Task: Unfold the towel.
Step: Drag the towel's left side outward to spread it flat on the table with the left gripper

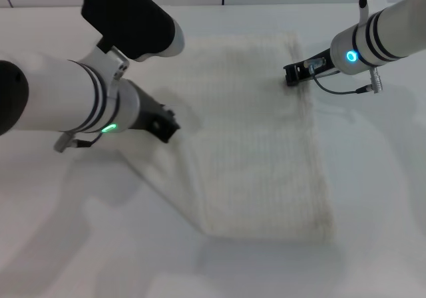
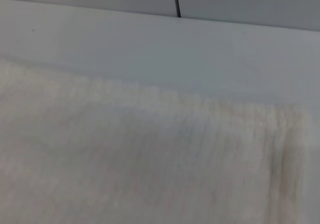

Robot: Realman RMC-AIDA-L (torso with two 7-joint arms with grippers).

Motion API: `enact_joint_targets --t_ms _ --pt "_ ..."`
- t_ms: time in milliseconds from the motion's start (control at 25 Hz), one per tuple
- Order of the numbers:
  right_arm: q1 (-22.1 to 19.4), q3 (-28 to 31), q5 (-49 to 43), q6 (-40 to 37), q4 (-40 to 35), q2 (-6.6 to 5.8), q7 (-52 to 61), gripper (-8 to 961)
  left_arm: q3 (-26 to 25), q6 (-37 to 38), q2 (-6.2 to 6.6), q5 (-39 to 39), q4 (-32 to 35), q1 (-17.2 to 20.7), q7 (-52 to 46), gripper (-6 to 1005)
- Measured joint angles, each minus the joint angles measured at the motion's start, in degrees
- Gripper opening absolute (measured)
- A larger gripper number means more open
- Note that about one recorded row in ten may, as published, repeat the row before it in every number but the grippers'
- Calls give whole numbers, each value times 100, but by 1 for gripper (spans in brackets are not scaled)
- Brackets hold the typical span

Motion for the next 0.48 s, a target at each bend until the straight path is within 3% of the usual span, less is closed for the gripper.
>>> enact_joint_targets --t_ms 480 --pt "-5 0 0 -42 -45 7 0 28 -118 -1293 31 273 -1036 419 -572 57"
